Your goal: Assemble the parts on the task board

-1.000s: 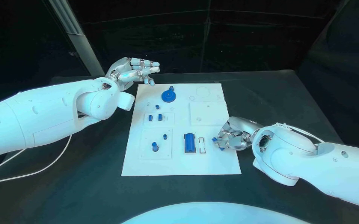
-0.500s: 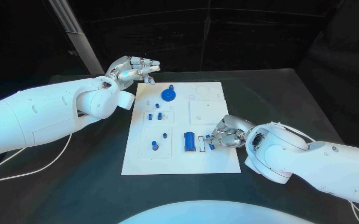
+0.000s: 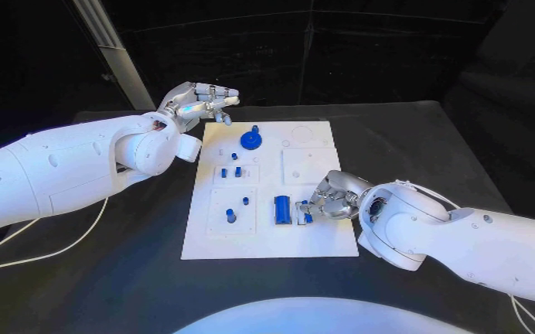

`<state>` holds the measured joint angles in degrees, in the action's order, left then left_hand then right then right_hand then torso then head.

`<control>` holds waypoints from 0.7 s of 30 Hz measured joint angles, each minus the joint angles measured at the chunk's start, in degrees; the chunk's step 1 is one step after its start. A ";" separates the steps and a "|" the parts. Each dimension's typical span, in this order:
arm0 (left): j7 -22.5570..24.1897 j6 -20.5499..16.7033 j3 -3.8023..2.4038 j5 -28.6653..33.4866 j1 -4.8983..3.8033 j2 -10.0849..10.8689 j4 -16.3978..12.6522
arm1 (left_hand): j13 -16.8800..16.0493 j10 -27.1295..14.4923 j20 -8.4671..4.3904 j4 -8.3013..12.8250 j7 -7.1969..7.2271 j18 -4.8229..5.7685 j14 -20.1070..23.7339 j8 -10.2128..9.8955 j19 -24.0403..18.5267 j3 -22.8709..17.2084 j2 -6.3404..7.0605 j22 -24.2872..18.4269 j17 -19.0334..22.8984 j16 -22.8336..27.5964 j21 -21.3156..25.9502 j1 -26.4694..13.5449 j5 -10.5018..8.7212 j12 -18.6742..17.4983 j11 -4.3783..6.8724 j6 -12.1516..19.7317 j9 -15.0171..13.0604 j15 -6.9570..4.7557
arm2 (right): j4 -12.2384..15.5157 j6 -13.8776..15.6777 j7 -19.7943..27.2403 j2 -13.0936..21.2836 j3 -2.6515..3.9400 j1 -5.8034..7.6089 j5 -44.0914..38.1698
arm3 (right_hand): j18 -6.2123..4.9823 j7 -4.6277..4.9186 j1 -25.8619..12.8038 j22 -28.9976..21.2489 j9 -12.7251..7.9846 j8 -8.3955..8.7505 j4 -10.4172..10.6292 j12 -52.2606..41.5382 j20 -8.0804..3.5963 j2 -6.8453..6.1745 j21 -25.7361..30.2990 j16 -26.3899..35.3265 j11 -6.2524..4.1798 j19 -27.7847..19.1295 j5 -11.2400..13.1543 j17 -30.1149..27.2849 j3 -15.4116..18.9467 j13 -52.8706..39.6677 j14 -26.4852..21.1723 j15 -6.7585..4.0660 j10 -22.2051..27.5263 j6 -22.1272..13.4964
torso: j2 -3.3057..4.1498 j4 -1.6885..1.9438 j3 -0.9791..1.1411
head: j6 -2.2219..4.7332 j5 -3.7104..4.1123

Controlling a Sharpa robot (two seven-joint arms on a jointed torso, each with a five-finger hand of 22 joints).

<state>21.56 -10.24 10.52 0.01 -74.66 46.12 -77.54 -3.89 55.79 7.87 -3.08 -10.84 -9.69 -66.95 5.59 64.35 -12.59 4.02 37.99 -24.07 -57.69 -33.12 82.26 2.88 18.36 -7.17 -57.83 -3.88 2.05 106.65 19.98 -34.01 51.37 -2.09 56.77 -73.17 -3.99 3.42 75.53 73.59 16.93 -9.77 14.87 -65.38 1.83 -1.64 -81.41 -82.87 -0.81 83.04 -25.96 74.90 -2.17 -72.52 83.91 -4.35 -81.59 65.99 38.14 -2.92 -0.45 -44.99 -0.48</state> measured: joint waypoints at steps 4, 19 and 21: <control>-0.02 0.00 0.00 0.00 0.00 -0.01 0.00 | 0.00 0.00 0.00 0.00 0.00 0.00 0.00 0.00 0.00 0.00 0.00 0.00 0.00 0.00 0.00 0.00 0.00 0.00 0.00 0.00 0.00 0.00 | -0.26 -0.39 -0.35 -0.60 0.00 0.00 -0.39 | 0.00 -0.20 0.00 0.00 0.00 0.00 0.00 0.16 -0.21 0.00 0.00 0.00 0.00 0.21 0.00 0.00 0.00 0.11 -0.07 -0.06 0.00 0.20 | 0.00 0.00 0.00 | -0.02 0.07; -0.06 0.02 0.00 0.00 -0.01 -0.06 0.00 | 0.02 0.00 0.00 -0.02 -0.12 0.00 0.00 0.00 0.00 -0.02 -0.01 -0.05 0.01 0.00 0.00 -0.01 0.00 0.00 0.00 0.12 0.00 0.00 | -1.76 -2.27 -1.43 -2.15 0.03 0.02 -2.14 | 0.00 -0.32 -1.17 0.13 0.45 -0.38 0.37 0.47 -0.21 -0.57 0.00 0.00 -0.26 0.21 1.32 0.00 0.37 0.23 0.14 -0.27 -0.25 0.32 | 0.00 0.01 -0.03 | -0.16 0.01; -0.07 0.02 0.00 0.00 -0.01 -0.06 0.00 | 0.05 0.00 0.00 -0.16 -0.21 0.01 0.00 0.00 0.00 -0.16 -0.20 -0.05 0.07 0.00 0.00 -0.20 0.00 0.00 0.00 0.21 0.00 0.00 | -1.86 -2.48 -1.53 -2.23 0.03 0.02 -2.29 | 0.00 -0.35 -1.51 0.13 0.53 -0.38 0.67 0.48 -0.21 -0.30 0.00 0.00 -0.42 0.21 1.85 0.00 0.67 0.12 0.14 -0.27 -0.41 0.68 | 0.01 0.01 -0.01 | -0.11 0.01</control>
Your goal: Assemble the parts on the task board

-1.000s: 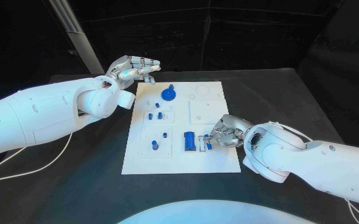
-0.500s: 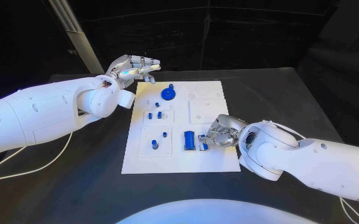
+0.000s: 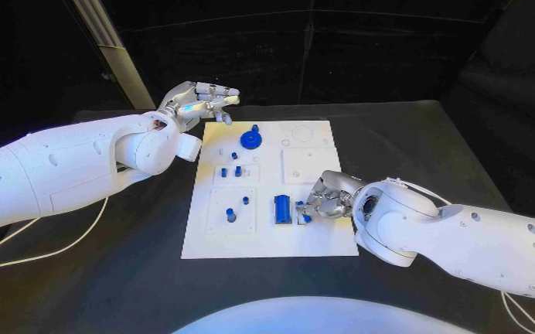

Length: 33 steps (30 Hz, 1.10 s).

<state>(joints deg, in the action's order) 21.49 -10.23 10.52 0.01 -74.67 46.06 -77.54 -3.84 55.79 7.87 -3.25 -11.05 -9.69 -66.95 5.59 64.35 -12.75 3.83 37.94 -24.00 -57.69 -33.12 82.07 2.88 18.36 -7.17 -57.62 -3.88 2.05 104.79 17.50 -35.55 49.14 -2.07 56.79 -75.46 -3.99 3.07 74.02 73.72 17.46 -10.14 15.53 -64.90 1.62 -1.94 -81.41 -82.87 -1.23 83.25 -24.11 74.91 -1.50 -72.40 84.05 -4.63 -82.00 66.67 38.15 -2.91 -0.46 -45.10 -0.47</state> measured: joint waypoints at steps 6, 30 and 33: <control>-0.05 0.02 0.00 0.00 0.00 -0.02 0.01 | 0.00 0.00 0.00 0.00 0.00 0.00 0.00 0.00 0.00 0.00 0.00 0.00 0.00 0.00 0.00 0.00 0.00 0.00 0.00 0.00 0.00 0.00 | -0.27 -0.57 -0.32 -0.21 -0.02 0.00 -0.45 | 0.00 0.00 -2.36 0.00 0.33 0.00 0.95 0.00 0.00 -0.54 0.00 0.00 0.00 0.00 1.09 0.00 1.35 -0.12 0.00 0.00 0.00 0.01 | 0.00 0.00 0.01 | 0.02 -0.01; -0.19 0.10 0.00 0.00 -0.01 -0.05 0.03 | -0.01 0.00 0.00 0.00 0.00 0.00 0.00 0.00 0.00 0.00 0.00 -0.06 -0.01 0.00 0.00 0.00 0.00 0.00 0.00 0.00 0.00 0.00 | -0.05 -2.08 -0.68 -0.37 -0.03 -0.01 -1.77 | 0.00 -1.49 -5.80 1.23 2.52 -2.57 0.63 -4.34 -0.72 5.49 -1.30 -1.99 -1.12 0.71 4.28 0.00 5.56 -2.71 0.00 -0.82 -1.73 2.60 | -0.01 -0.04 0.04 | -0.07 0.10; -0.20 0.11 0.00 0.00 -0.01 -0.04 0.03 | -0.01 0.00 0.00 0.01 0.00 0.00 0.00 0.00 0.00 0.00 0.00 -0.05 -0.01 0.00 0.00 0.00 0.00 0.00 0.00 0.00 0.00 0.00 | -0.05 -2.17 -0.67 -0.36 -0.03 -0.01 -1.96 | 0.00 -1.49 -4.76 1.23 2.69 -2.78 -0.10 -4.50 -0.71 6.54 -1.30 -1.99 -1.12 0.71 3.94 0.00 4.83 -2.76 -0.21 -1.02 -1.74 2.60 | -0.02 -0.04 0.05 | -0.03 0.11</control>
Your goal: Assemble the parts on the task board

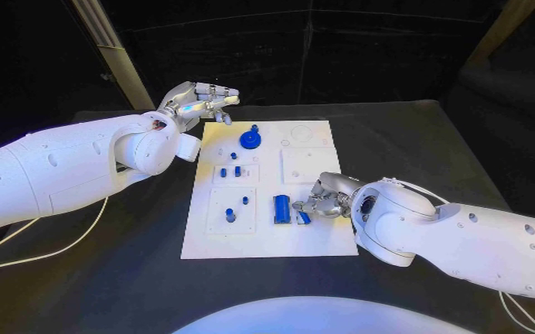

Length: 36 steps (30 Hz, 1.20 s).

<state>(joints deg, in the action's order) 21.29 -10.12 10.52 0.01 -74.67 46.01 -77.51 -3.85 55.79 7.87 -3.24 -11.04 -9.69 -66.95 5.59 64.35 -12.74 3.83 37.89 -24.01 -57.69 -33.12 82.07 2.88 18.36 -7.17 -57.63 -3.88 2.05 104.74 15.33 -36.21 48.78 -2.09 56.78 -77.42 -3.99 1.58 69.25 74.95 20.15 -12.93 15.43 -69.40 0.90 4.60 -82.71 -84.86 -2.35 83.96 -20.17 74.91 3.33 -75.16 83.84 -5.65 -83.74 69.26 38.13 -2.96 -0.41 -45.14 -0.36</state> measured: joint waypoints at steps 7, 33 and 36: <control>-0.02 0.00 0.00 0.00 0.00 0.01 0.00 | 0.00 0.00 0.00 0.00 0.00 0.00 0.00 0.00 0.00 0.00 0.00 0.00 0.00 0.00 0.00 0.00 0.00 0.00 0.00 0.00 0.00 0.00 | -0.20 -0.04 0.01 -0.03 0.00 0.00 -0.34 | 0.00 0.00 1.95 0.00 0.18 0.00 -0.99 0.02 -0.21 1.03 0.00 0.00 -0.01 0.21 0.00 0.00 -0.99 0.09 0.20 -0.19 -0.01 0.00 | 0.00 -0.01 0.00 | 0.01 0.07; -0.21 0.06 0.00 0.00 -0.01 0.05 -0.02 | -0.01 0.00 0.00 0.00 0.00 0.00 0.00 0.00 0.00 0.00 0.00 0.01 0.06 0.00 0.00 0.00 0.00 0.27 0.00 0.00 0.00 0.00 | 0.80 -0.73 3.09 2.59 0.01 0.00 -0.40 | 0.00 0.50 -4.04 -0.02 0.97 -0.34 0.61 2.27 -0.21 -3.61 0.00 0.33 -0.19 0.21 12.04 0.00 6.98 0.06 0.21 -0.21 -0.18 -0.94 | 0.01 0.00 0.04 | -0.12 0.19; -0.24 0.07 0.00 0.00 -0.01 0.09 -0.02 | -0.01 0.00 0.00 0.00 0.00 0.00 0.00 0.00 0.00 0.00 0.00 0.01 0.05 0.00 0.00 0.00 0.00 0.27 0.00 0.00 0.00 0.00 | 1.09 -1.88 4.45 3.43 0.01 0.00 0.15 | 0.00 0.59 -2.29 -0.02 1.05 -0.34 -0.22 2.74 -0.21 -4.84 0.33 0.67 0.01 0.21 12.38 0.00 7.59 0.16 0.21 -0.20 0.02 -1.48 | -0.01 -0.03 0.03 | -0.14 0.18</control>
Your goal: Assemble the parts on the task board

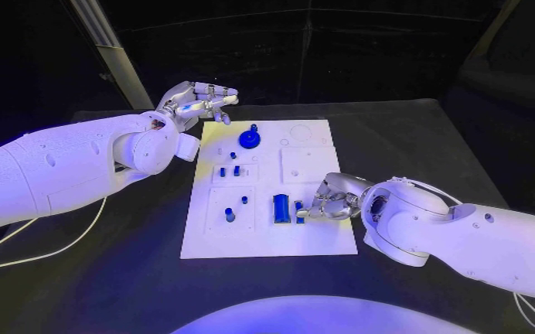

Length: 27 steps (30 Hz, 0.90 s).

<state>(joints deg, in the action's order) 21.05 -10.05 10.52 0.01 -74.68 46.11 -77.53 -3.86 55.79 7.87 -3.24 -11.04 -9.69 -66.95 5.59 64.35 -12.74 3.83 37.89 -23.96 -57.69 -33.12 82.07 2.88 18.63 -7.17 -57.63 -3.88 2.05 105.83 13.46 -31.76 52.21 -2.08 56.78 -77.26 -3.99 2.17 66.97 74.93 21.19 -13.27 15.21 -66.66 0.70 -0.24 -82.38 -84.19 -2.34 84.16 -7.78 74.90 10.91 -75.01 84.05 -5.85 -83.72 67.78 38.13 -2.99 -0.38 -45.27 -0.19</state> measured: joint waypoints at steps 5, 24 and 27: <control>-0.03 0.01 0.00 0.00 0.00 -0.02 0.01 | 0.00 0.00 0.00 0.00 0.00 0.00 0.00 0.00 0.00 0.00 0.00 0.00 0.00 0.00 0.00 0.00 0.00 0.00 0.00 0.00 0.00 0.00 | 0.24 -2.21 1.48 0.48 0.00 0.00 0.60 | 0.00 0.21 3.47 0.00 0.17 0.00 -2.02 0.32 0.22 0.10 0.01 0.31 0.21 -0.22 0.26 0.00 0.00 0.13 -0.01 0.02 0.21 -0.21 | -0.03 -0.02 -0.02 | 0.00 0.16; -0.11 0.04 0.00 0.00 0.00 -0.04 0.05 | 0.00 0.00 0.00 0.00 0.00 0.00 0.00 0.00 0.00 0.00 0.00 0.00 -0.01 0.00 0.00 0.00 0.00 0.00 0.00 0.00 0.00 0.00 | -1.40 -5.09 2.19 -0.63 -0.01 0.00 0.55 | 0.00 0.22 5.18 -0.01 0.43 -0.33 -2.80 0.44 0.22 2.20 0.01 0.31 0.32 -0.22 -0.75 0.00 0.29 -0.09 -0.01 0.04 0.32 -0.60 | 0.04 0.08 -0.02 | -0.09 0.03; -0.11 0.05 0.00 0.00 0.00 -0.05 0.07 | 0.00 0.00 0.00 0.00 0.00 0.00 0.00 0.00 0.00 0.00 0.00 0.00 -0.01 0.00 0.00 0.00 0.00 0.00 0.00 0.00 0.00 0.00 | -1.65 -5.08 2.11 -0.78 -0.01 0.00 0.52 | 0.00 0.22 5.13 -0.01 0.45 -0.33 -2.80 0.44 0.22 2.25 0.01 0.31 0.32 -0.22 -0.75 0.00 0.30 -0.01 -0.01 0.04 0.32 -0.60 | 0.05 0.08 -0.01 | -0.16 0.03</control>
<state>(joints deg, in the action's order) 20.94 -10.00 10.52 0.01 -74.68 46.06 -77.47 -3.86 55.79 7.87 -3.24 -11.04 -9.68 -66.95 5.59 64.35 -12.74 3.83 37.89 -23.97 -57.69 -33.12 82.07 2.88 18.63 -7.17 -57.63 -3.88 2.05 104.18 8.37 -29.65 51.43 -2.09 56.78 -76.74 -3.99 2.39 72.10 74.92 21.65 -13.60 12.41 -66.22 0.92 2.01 -82.37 -83.88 -2.02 83.94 -8.54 74.90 11.21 -75.01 84.04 -5.81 -83.40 67.18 38.18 -2.91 -0.38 -45.44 -0.16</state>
